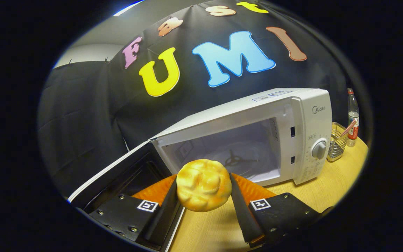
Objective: Open the microwave, put the food inside, and close the microwave door.
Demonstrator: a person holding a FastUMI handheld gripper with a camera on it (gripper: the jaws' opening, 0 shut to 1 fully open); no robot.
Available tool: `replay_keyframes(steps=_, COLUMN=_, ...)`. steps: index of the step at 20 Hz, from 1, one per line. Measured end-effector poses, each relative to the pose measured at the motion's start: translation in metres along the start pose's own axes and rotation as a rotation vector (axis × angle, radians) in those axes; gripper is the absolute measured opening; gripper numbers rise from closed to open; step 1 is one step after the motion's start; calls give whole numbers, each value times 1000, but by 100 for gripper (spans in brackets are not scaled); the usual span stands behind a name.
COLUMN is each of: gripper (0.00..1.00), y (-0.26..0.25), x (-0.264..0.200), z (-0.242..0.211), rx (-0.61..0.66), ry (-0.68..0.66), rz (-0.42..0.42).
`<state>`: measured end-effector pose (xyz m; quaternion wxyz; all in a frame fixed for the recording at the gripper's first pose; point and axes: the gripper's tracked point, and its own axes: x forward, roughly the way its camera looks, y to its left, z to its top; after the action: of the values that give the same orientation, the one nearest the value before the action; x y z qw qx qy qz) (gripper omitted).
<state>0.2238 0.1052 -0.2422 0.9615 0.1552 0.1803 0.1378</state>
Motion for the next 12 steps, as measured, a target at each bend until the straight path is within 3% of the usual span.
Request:
replay_keyframes(steps=10, gripper=81, y=-40, x=85, z=-20, rx=151, ry=-40, rz=-91)
replay_keyframes(steps=12, gripper=85, y=-44, x=97, z=-19, rx=155, ry=-59, rz=-105)
